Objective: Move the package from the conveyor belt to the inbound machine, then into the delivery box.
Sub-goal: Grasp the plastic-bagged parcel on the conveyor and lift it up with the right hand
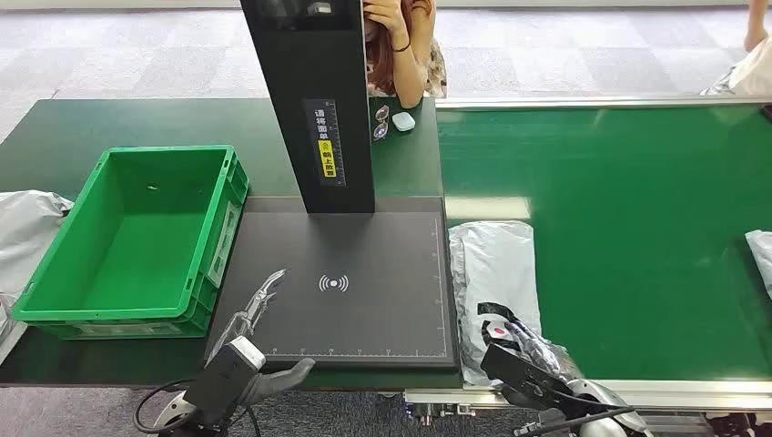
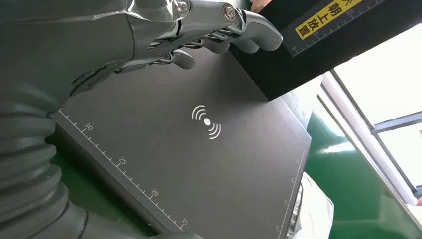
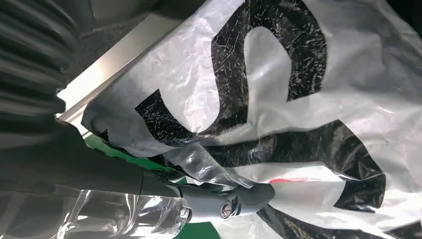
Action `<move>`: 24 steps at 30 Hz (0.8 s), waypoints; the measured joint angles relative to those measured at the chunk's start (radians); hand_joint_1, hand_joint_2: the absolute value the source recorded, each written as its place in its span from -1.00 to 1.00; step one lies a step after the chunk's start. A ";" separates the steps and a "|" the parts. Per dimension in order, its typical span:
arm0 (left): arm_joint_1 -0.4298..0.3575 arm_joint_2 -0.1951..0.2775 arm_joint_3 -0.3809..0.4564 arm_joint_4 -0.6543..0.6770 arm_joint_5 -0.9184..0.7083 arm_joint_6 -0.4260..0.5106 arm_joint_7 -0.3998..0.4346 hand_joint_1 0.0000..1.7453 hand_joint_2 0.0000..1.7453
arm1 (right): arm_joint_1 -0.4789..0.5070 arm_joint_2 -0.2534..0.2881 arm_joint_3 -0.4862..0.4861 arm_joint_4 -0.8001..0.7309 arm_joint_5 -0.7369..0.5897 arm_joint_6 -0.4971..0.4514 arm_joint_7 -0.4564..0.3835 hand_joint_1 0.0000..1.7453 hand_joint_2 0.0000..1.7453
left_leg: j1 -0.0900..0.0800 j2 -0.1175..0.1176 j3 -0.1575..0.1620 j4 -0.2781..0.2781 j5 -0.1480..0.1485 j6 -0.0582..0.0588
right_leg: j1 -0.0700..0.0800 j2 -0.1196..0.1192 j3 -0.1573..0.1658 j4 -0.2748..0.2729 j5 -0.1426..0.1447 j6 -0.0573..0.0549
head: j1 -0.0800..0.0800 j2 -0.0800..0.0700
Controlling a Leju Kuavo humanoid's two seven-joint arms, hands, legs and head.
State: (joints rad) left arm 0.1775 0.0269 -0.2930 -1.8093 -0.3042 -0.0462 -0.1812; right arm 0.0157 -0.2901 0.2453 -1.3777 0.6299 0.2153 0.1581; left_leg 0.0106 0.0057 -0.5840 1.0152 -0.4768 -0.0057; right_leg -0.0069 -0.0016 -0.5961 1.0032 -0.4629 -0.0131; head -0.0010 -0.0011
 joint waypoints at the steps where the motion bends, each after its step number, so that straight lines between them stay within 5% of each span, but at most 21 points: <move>1: 0.000 0.001 0.000 0.001 0.001 0.001 0.000 -1.00 1.00 | -0.001 -0.001 0.003 0.000 0.004 -0.003 0.003 1.00 1.00 | 0.000 0.000 0.000 0.000 0.000 0.000 | 0.000 0.000 0.000 0.000 0.000 0.000 | 0.000 0.000; 14: 0.001 0.010 -0.001 0.003 0.019 0.007 -0.001 -1.00 1.00 | 0.007 -0.019 0.019 -0.031 0.032 -0.097 0.005 1.00 1.00 | 0.000 -0.002 0.003 0.000 -0.001 0.001 | 0.000 -0.001 0.004 -0.001 -0.002 0.002 | 0.000 0.000; 24: 0.019 0.010 -0.002 0.003 0.002 0.036 -0.010 -1.00 1.00 | 0.060 0.036 -0.102 -0.134 -0.161 -0.397 -0.196 1.00 1.00 | 0.000 -0.002 0.002 0.000 -0.001 0.000 | 0.000 -0.002 0.003 -0.001 -0.002 0.002 | 0.000 0.000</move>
State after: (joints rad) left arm 0.1962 0.0366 -0.2945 -1.8063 -0.3024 -0.0105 -0.1914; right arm 0.0759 -0.2539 0.1428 -1.5117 0.4687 -0.1813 -0.0380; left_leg 0.0104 0.0037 -0.5824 1.0154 -0.4783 -0.0053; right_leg -0.0072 -0.0035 -0.5932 1.0027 -0.4648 -0.0113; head -0.0009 -0.0011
